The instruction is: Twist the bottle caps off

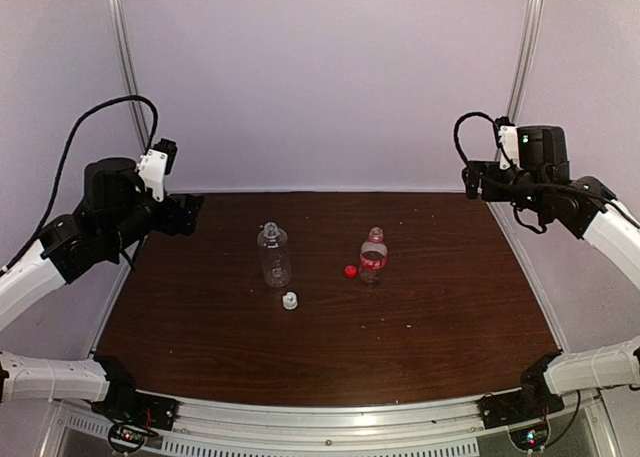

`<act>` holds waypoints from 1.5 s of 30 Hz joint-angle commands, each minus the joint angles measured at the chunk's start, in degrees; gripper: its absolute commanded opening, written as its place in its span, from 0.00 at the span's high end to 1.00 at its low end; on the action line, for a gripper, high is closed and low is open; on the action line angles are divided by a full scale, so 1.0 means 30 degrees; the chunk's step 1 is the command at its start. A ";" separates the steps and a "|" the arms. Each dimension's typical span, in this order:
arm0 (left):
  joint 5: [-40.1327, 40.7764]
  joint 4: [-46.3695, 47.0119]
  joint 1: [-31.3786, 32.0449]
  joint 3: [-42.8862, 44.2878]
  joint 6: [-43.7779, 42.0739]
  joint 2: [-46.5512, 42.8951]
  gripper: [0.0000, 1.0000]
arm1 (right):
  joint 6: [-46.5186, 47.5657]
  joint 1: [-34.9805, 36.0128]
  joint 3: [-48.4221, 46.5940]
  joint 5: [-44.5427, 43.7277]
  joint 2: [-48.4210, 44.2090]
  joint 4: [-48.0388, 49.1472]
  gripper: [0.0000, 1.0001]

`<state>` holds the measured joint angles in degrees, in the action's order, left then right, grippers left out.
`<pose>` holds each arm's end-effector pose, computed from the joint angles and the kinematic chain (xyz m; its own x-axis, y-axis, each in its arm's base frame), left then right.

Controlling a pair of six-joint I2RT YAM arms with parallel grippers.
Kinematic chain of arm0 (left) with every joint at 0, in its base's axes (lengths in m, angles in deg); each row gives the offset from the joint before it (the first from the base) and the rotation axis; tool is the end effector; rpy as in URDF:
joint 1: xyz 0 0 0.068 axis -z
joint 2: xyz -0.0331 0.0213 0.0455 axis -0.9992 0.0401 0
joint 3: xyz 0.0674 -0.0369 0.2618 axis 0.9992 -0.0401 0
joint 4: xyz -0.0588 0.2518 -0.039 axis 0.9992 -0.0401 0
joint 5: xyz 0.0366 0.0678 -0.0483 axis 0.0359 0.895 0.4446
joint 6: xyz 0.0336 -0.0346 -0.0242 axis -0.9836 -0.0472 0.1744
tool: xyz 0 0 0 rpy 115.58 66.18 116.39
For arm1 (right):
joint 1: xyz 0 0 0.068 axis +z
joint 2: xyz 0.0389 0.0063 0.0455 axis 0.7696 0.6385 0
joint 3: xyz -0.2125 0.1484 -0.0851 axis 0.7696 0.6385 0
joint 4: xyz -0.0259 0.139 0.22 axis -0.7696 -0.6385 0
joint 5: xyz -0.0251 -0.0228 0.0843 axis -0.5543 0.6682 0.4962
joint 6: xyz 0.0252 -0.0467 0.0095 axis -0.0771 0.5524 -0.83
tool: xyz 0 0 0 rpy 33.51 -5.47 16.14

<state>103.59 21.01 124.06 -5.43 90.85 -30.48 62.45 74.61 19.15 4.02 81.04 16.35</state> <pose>0.1712 -0.1073 0.3599 -0.2638 0.0768 -0.9615 0.1894 0.9815 0.0265 0.2174 0.0895 0.3863 -0.3966 0.0106 -0.9179 -0.1442 0.9868 0.0737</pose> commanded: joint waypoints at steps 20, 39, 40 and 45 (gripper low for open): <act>-0.3670 0.1609 -0.2048 -0.1649 -0.0293 -0.1134 0.02 | 0.0622 -0.0526 0.1642 0.0916 -0.0058 0.1112 0.00; -0.4308 0.2267 -0.2688 -0.2242 0.0129 -0.2563 0.02 | 0.0898 -0.0512 0.1521 0.0714 -0.2137 0.0794 0.00; -0.4328 0.2288 -0.2712 -0.2250 0.0096 -0.2585 0.02 | 0.0954 -0.0507 0.1565 0.0757 -0.2204 0.0838 0.00; -0.4493 0.2264 -0.2745 -0.2233 0.0123 -0.2511 0.02 | 0.1055 -0.0525 0.1987 0.0929 -0.2624 0.1317 0.00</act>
<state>91.16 24.66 116.39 -11.70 90.91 -37.63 65.01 73.43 24.46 6.82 74.66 18.62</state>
